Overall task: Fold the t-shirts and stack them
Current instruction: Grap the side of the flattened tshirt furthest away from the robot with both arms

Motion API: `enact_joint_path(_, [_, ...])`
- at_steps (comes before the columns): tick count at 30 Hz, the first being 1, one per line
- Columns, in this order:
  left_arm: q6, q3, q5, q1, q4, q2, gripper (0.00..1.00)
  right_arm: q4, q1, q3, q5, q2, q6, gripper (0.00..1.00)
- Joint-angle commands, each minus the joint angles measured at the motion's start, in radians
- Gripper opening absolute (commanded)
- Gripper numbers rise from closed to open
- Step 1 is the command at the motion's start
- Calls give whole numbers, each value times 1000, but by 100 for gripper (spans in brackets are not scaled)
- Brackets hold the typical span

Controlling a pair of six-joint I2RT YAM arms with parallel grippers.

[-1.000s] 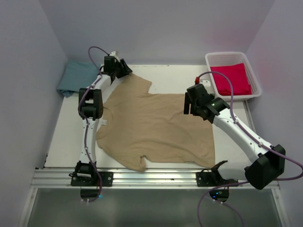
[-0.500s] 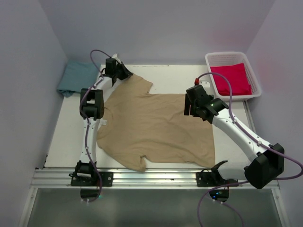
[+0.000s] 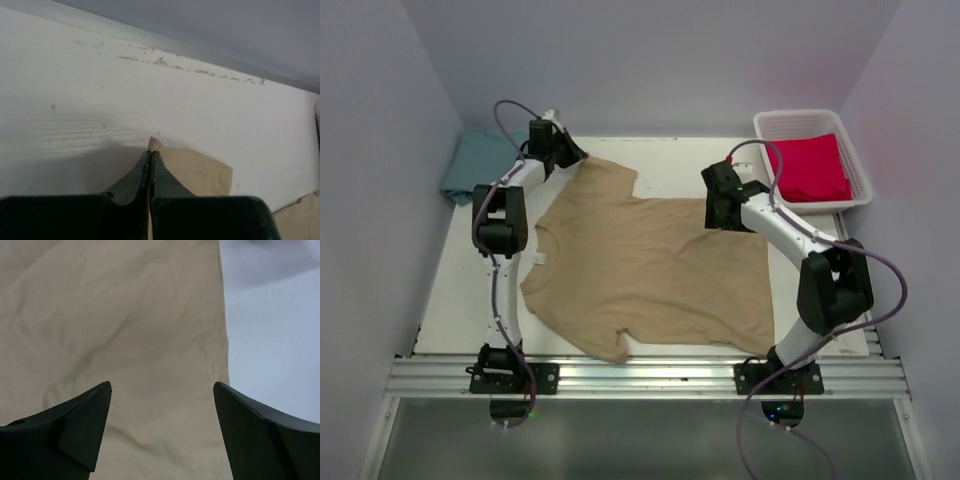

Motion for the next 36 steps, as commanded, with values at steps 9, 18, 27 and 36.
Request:
enact_joint_path(9, [46,-59,-29,121,-22,-184,0,-25,-133,481,-26,422,-7,81])
enact_joint_path(18, [27,-66,-14,146,-16,-178,0,-37,-185,735,-83,632,-57,78])
enact_joint_path(27, [21,-81,-5,147,-16,-176,0,-129,-231,926,-34,776,-64,74])
enact_joint_path(36, [10,-92,3,151,-14,-178,0,-123,-277,894,-51,805,-21,68])
